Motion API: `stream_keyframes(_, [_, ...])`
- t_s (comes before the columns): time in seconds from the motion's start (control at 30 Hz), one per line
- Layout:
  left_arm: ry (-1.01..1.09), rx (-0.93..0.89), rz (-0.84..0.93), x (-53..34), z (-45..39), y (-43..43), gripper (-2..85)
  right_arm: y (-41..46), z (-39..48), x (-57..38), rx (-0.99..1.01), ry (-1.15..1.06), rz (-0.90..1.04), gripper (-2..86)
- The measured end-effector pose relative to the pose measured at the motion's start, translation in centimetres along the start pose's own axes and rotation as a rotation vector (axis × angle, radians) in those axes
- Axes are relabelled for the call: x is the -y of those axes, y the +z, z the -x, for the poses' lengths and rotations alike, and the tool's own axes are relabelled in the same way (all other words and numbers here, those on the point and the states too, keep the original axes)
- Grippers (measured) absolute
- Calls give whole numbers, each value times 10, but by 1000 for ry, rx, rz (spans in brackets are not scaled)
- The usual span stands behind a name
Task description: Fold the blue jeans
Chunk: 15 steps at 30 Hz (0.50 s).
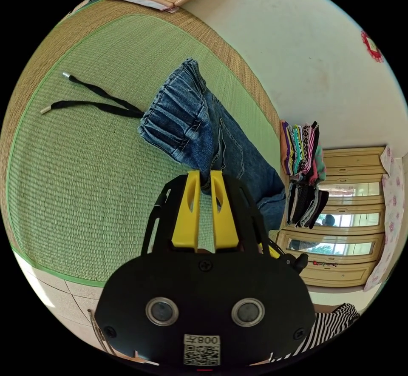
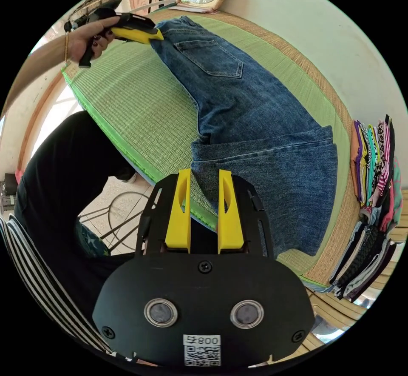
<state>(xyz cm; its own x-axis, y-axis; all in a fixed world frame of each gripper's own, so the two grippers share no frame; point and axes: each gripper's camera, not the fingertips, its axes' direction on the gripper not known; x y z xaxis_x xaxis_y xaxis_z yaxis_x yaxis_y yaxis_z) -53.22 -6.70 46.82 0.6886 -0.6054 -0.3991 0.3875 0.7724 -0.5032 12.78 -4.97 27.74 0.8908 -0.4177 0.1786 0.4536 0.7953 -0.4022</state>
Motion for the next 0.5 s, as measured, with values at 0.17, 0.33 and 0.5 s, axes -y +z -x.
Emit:
stream_keyframes(0.17, [9,-34,-33,-10,-3,-18,33,-23,-31,-2,141,90,-40,56])
stream_keyframes(0.33, [35,-45,-106,-25,-3,-59,31,-107,-144,-49,321,318,-297,51])
stream_keyframes(0.5, [1,70,-208,-59,18,-110,38,-159,-283,-147,214,683,-469,48])
